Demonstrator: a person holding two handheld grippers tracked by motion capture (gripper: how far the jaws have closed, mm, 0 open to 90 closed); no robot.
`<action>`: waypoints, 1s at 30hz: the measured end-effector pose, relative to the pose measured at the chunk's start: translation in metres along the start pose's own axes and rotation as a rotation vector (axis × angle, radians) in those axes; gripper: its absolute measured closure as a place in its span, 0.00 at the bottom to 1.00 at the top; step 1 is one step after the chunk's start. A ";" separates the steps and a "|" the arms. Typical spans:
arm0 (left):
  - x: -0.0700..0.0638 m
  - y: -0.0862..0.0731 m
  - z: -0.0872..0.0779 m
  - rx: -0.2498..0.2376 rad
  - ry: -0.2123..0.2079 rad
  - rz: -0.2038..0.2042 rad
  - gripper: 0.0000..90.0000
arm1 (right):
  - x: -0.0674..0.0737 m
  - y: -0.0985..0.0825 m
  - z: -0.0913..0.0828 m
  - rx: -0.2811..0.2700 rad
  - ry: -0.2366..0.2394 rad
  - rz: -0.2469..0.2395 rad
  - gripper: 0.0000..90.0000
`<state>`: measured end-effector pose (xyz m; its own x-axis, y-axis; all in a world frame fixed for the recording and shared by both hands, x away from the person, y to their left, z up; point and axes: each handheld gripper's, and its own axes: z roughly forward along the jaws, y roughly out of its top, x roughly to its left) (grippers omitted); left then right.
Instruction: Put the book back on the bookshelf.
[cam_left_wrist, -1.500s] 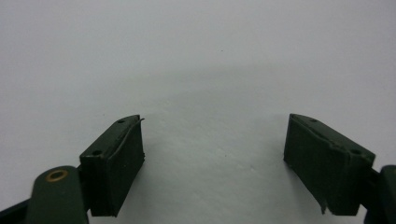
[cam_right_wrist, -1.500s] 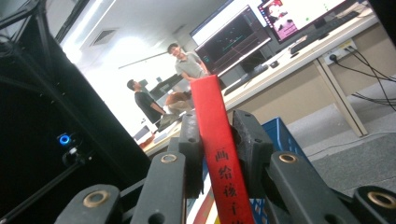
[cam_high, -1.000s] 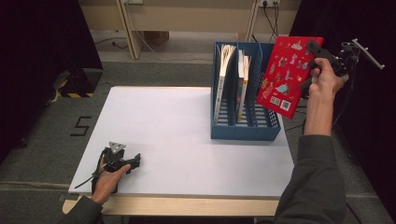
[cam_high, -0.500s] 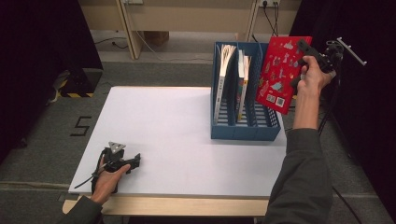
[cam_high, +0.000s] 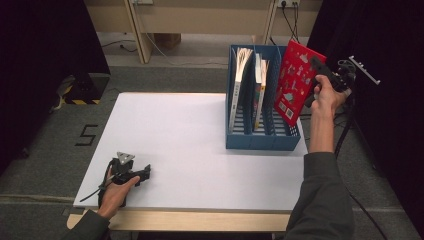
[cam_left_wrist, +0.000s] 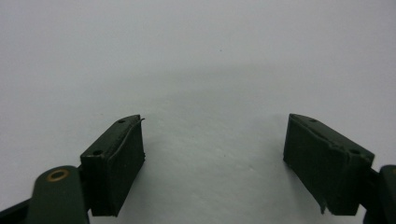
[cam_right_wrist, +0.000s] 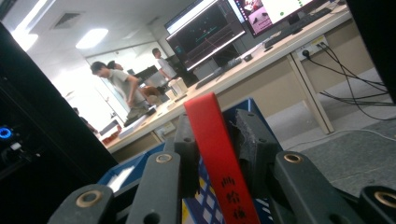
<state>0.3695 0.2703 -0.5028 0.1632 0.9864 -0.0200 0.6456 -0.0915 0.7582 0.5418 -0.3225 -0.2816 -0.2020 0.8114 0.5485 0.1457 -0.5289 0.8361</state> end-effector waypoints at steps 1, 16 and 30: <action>0.000 0.000 0.000 0.000 0.000 0.000 0.22 | -0.001 -0.002 -0.001 0.000 0.002 0.006 0.79; 0.000 0.000 0.000 0.000 -0.003 0.002 0.22 | -0.009 -0.021 -0.010 -0.062 -0.015 0.026 0.80; 0.000 0.000 0.000 0.001 -0.002 0.001 0.22 | -0.014 -0.022 -0.015 -0.071 -0.024 -0.014 0.82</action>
<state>0.3693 0.2703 -0.5026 0.1654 0.9860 -0.0203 0.6459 -0.0927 0.7578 0.5268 -0.3261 -0.3080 -0.1799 0.8243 0.5368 0.0734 -0.5330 0.8429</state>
